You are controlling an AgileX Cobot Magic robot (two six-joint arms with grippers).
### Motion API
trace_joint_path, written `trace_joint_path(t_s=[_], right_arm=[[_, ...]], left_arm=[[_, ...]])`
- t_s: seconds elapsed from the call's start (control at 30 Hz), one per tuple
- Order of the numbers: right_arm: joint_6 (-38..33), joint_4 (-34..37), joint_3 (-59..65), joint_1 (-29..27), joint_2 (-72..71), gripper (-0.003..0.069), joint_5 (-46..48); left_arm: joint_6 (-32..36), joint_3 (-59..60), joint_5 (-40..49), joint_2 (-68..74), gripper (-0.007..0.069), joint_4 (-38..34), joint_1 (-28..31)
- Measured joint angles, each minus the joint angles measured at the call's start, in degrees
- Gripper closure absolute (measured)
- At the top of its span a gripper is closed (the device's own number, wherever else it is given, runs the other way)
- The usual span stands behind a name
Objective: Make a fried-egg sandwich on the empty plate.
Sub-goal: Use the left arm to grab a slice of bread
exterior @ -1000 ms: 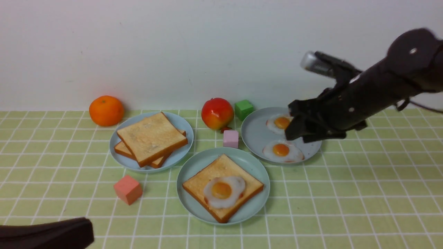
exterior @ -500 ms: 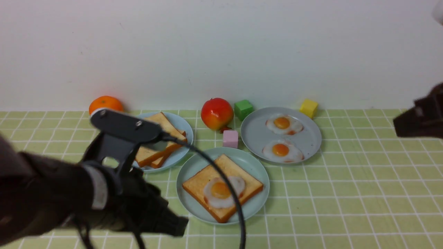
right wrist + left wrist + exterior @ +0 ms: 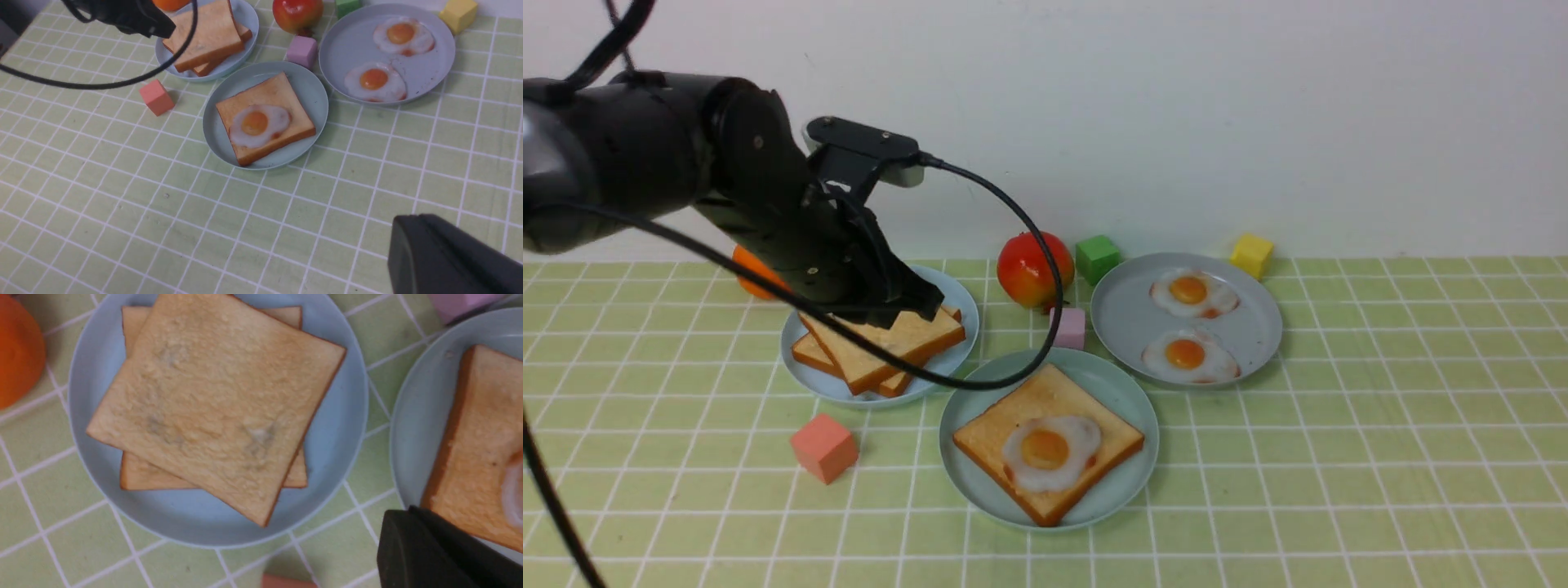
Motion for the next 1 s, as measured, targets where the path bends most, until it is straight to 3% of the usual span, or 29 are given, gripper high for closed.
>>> trace_joint_path(t_s=[0.1, 0.17, 0.37, 0.53, 0.8, 0.87, 1.0], right_arm=[[-0.58, 0.0, 0.16, 0.0, -0.24, 0.0658, 0.0], [-1.08, 0.0, 0.65, 0.0, -0.24, 0.0656, 0.12], [-1.11, -0.07, 0.91, 0.0, -0.24, 0.0654, 0.12], [-1.11, -0.07, 0.91, 0.0, -0.24, 0.0652, 0.12], [-1.15, 0.33, 0.91, 0.0, -0.24, 0.0648, 0.84], [-1.15, 0.82, 0.91, 0.0, -0.24, 0.0648, 1.24], [-1.15, 2.0, 0.91, 0.0, -0.24, 0.0645, 2.01]], left_arm=[[3.68, -2.3, -0.15, 3.14, 0.061, -0.35, 0.2], [7.69, -3.95, -2.57, 6.1, 0.0533, -0.61, 0.13], [9.82, -4.48, -7.97, 10.0, 0.0302, -0.23, 0.03], [10.03, -4.55, -10.11, 12.82, 0.0208, 0.09, 0.03], [10.18, -4.75, -11.7, 15.55, 0.0229, 3.64, 0.03], [10.18, -4.87, -11.78, 15.72, 0.0264, 4.32, -0.03], [10.24, -5.11, -11.97, 16.06, 0.0419, 5.0, -0.03]])
